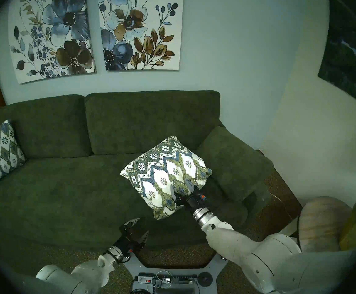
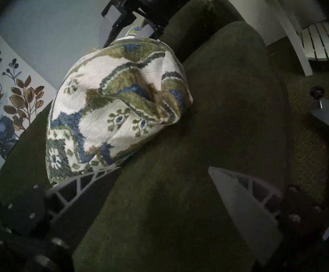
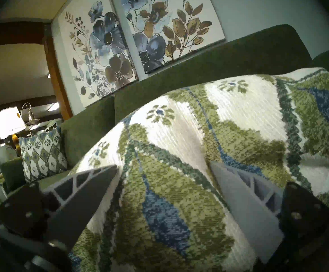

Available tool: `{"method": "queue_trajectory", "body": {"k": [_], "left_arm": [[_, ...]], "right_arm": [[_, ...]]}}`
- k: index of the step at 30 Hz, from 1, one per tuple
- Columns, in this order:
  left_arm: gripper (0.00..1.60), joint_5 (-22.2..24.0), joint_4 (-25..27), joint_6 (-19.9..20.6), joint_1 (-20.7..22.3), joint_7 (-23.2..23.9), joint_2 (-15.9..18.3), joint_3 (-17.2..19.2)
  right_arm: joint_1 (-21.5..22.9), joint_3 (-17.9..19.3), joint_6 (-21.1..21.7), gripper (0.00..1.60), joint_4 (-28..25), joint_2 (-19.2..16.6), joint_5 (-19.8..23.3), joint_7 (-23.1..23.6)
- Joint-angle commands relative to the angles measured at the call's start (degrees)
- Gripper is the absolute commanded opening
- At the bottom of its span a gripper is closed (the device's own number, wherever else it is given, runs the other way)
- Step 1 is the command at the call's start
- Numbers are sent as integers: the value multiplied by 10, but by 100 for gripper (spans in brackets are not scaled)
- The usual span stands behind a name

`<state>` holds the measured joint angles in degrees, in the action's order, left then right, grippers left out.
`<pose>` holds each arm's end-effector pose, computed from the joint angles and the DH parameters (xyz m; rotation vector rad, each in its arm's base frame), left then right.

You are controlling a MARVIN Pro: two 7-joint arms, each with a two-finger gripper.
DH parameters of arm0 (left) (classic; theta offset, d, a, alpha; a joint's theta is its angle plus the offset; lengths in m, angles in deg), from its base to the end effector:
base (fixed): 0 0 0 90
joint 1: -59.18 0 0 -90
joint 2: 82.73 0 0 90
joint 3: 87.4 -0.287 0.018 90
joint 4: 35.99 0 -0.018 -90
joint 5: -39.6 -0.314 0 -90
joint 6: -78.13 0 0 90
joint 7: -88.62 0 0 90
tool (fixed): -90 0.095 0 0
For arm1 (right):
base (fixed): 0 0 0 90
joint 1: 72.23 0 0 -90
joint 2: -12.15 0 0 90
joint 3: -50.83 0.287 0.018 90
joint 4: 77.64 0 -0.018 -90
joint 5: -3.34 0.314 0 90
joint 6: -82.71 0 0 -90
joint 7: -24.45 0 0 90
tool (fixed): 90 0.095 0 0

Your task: Fluff a cushion

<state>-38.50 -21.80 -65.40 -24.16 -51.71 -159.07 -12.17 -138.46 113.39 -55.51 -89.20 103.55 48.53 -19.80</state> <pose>0.2215 0.0726 -0.5892 -1.7213 1.4925 -1.8523 0.3703 0.0974 -0.5173 -1.7690 -0.2523 -1.7186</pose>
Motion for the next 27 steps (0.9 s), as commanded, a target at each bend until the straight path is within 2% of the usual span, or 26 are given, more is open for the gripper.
{"method": "queue_trajectory", "body": {"k": [1, 13, 26, 27], "left_arm": [[160, -8, 37, -2, 5, -30, 8, -5], [160, -37, 101, 6, 0, -34, 30, -23], [160, -50, 168, 51, 45, -63, 122, 14], [160, -49, 172, 53, 51, -68, 121, 20]], "right_arm": [[-3, -2, 7, 160, 3, 20, 0, 0], [-6, -2, 7, 160, 16, 20, 7, -3], [-5, -4, 6, 160, 24, 30, 10, -2], [-4, -5, 6, 160, 25, 30, 10, -2]]}}
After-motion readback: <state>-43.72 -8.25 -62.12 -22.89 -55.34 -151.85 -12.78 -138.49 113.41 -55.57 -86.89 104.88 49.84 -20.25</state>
